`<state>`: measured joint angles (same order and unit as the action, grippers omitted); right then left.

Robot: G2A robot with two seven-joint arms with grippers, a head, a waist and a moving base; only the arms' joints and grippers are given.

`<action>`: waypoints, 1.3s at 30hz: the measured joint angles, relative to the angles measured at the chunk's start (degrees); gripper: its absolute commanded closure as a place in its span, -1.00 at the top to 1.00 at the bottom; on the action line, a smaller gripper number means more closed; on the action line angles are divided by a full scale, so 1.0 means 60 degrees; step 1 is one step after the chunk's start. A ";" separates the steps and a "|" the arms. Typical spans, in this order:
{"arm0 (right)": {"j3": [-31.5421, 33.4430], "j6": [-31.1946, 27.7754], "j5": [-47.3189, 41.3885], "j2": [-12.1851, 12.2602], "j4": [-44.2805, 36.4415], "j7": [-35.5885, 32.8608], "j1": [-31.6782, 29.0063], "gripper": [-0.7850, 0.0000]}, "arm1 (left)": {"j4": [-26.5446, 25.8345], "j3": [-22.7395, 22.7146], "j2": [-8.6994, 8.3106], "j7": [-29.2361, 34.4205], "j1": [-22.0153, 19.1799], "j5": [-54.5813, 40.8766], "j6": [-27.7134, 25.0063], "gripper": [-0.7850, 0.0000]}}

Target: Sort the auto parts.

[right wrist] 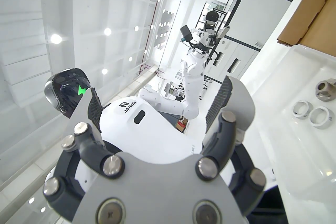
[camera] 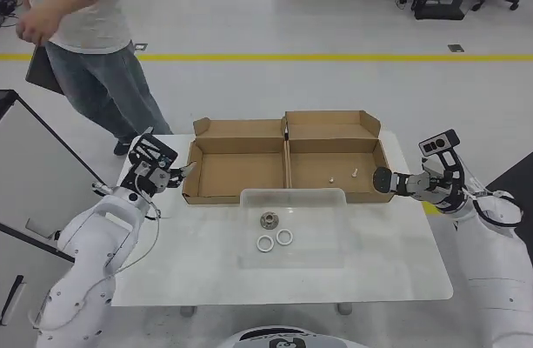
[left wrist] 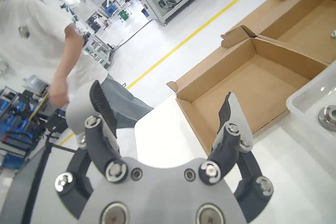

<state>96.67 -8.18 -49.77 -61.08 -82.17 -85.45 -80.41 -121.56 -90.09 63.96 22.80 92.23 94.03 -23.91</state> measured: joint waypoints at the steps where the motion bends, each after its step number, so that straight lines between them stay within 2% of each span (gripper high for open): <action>1: 0.0000 0.0000 0.0000 0.0000 0.0000 0.0000 0.0000 1.00 | -0.0112 0.0089 -0.0014 0.0220 -0.0114 0.0057 -0.0307 1.00; 7: 0.0000 0.0000 0.0000 0.0000 0.0000 0.0000 0.0000 1.00 | -0.0631 0.0842 -0.0055 0.1895 -0.0885 0.0108 -0.1888 1.00; 13: 0.0000 0.0000 0.0000 0.0000 0.0000 0.0000 0.0000 1.00 | -0.0604 0.2096 0.0016 0.3659 -0.1856 0.0207 -0.2461 1.00; 24: 0.0000 0.0000 0.0000 0.0000 0.0000 0.0000 0.0000 1.00 | -0.0076 0.4252 0.0255 0.5950 -0.3685 -0.0570 -0.3421 1.00; 33: 0.0000 0.0000 0.0000 0.0000 0.0000 0.0000 0.0000 1.00 | 0.1013 0.5755 0.0267 0.6316 -0.5011 -0.1612 -0.3284 1.00; 39: 0.0000 0.0000 0.0000 0.0000 0.0000 0.0000 0.0000 1.00 | 0.1631 0.6836 0.0147 0.6977 -0.5986 -0.3106 -0.2629 1.00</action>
<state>96.67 -8.18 -49.77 -61.08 -82.17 -85.45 -80.41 -111.78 -49.08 64.85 64.66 56.32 75.39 -39.68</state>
